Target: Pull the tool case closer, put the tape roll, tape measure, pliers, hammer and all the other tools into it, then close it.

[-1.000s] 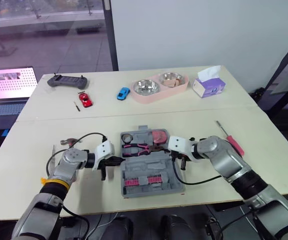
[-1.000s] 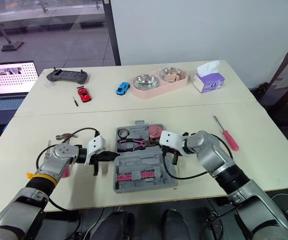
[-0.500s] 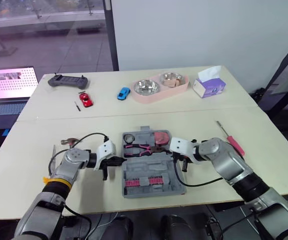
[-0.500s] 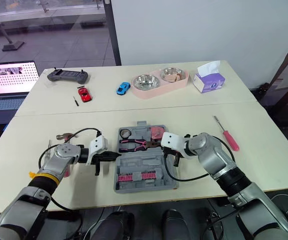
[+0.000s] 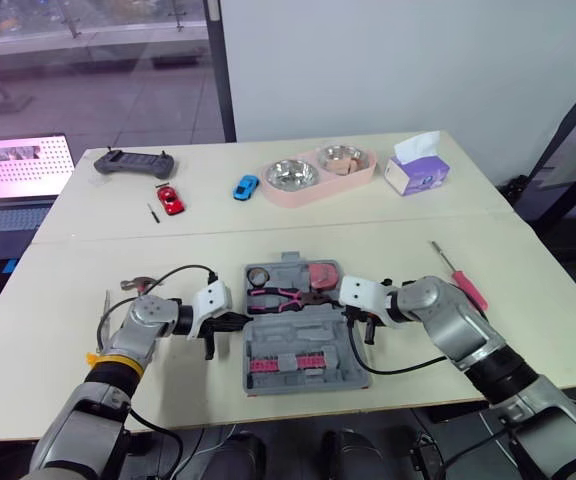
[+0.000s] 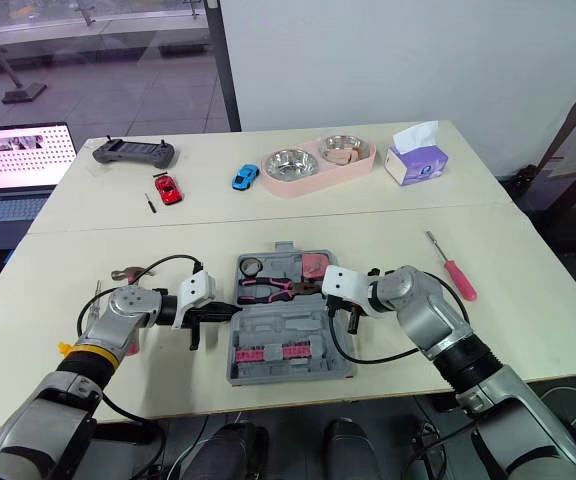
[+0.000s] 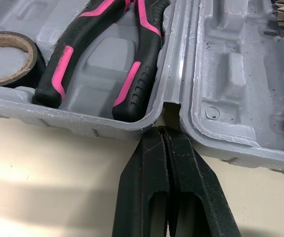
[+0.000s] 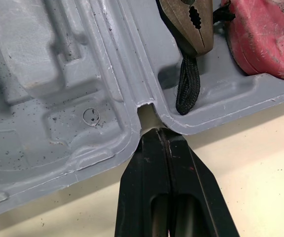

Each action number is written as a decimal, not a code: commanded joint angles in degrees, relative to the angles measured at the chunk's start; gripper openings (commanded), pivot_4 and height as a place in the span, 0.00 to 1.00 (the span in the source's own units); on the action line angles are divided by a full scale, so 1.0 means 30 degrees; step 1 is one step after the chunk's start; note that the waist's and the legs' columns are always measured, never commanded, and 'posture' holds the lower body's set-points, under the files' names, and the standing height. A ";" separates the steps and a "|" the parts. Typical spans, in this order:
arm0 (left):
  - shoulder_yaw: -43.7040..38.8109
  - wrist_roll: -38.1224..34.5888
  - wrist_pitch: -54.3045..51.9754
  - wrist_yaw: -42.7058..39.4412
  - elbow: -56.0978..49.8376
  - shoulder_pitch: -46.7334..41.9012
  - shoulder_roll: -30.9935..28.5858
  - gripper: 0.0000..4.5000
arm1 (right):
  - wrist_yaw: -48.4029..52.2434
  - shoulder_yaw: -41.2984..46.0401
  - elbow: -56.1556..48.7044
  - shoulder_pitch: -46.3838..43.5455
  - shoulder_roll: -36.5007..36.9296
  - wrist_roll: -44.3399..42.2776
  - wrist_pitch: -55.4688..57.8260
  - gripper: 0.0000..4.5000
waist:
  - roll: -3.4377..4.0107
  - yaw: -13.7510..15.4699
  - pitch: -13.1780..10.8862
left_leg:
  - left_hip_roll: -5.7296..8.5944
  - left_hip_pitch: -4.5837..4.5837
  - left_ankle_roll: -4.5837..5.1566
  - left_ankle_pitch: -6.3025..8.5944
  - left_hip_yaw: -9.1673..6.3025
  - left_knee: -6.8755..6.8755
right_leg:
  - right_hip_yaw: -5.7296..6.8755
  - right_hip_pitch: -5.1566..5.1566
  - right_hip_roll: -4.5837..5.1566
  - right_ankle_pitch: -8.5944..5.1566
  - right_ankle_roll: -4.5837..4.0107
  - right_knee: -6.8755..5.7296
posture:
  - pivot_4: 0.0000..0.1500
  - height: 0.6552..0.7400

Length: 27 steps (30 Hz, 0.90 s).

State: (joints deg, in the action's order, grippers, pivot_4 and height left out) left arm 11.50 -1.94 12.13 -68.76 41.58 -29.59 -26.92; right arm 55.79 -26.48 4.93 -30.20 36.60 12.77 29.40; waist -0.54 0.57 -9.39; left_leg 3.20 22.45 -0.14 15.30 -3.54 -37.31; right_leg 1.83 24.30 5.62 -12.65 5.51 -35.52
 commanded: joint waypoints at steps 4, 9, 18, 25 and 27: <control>-0.0222 -0.0160 0.0369 0.0140 -0.0284 -0.0040 0.0107 0.01 | -0.0158 0.0196 0.0259 -0.0603 -0.0409 0.0103 -0.0558 0.00 | -0.0002 -0.0003 0.0001 | -0.0001 -0.0001 -0.0001 0.0000 0.0001 -0.0005 | -0.0001 0.0000 0.0000 0.0000 0.0000 -0.0003 | 1.00 1.00; -0.0281 -0.0186 0.0252 0.0149 -0.0382 0.0130 -0.0052 0.01 | -0.0021 0.0149 0.0484 -0.0649 -0.0345 0.0241 -0.0729 0.00 | -0.0004 -0.0006 0.0003 | -0.0001 -0.0003 -0.0001 -0.0001 0.0002 -0.0008 | -0.0001 0.0000 -0.0001 0.0000 0.0000 -0.0011 | 1.00 1.00; -0.0858 0.0014 0.0379 0.0927 -0.0156 0.0530 -0.0647 0.01 | -0.0290 0.0772 0.0554 -0.0007 0.0004 0.0027 -0.0248 0.00 | -0.0003 -0.0005 0.0004 | -0.0003 -0.0008 -0.0002 -0.0001 0.0001 -0.0008 | -0.0003 0.0001 -0.0002 0.0001 -0.0002 -0.0025 | 1.00 1.00; -0.2389 -0.0975 -0.0715 0.1519 -0.1151 0.1557 -0.2273 0.01 | -0.0557 0.3328 -0.0359 0.1563 0.1342 -0.1113 0.0262 0.00 | -0.0003 -0.0002 0.0007 | -0.0004 -0.0011 -0.0002 -0.0001 -0.0002 -0.0006 | -0.0010 0.0002 -0.0002 0.0001 -0.0002 -0.0027 | 1.00 1.00; -0.3297 -0.1947 -0.2055 0.1247 -0.2510 0.2239 -0.3138 0.01 | -0.0498 0.5023 -0.1388 0.2337 0.2028 -0.2056 0.0304 0.00 | -0.0003 0.0010 0.0006 | -0.0005 -0.0009 -0.0001 0.0000 -0.0002 0.0005 | -0.0012 0.0007 0.0001 0.0000 -0.0002 -0.0021 | 1.00 1.00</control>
State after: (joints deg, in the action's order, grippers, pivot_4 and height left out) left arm 4.88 -4.84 8.56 -64.65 37.41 -23.50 -34.25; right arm 54.33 -16.25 3.99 -23.49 40.78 8.82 29.93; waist -0.55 0.60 -9.37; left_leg 3.18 22.43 -0.13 15.31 -3.54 -37.29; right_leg 1.78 24.33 5.63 -12.65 5.51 -35.57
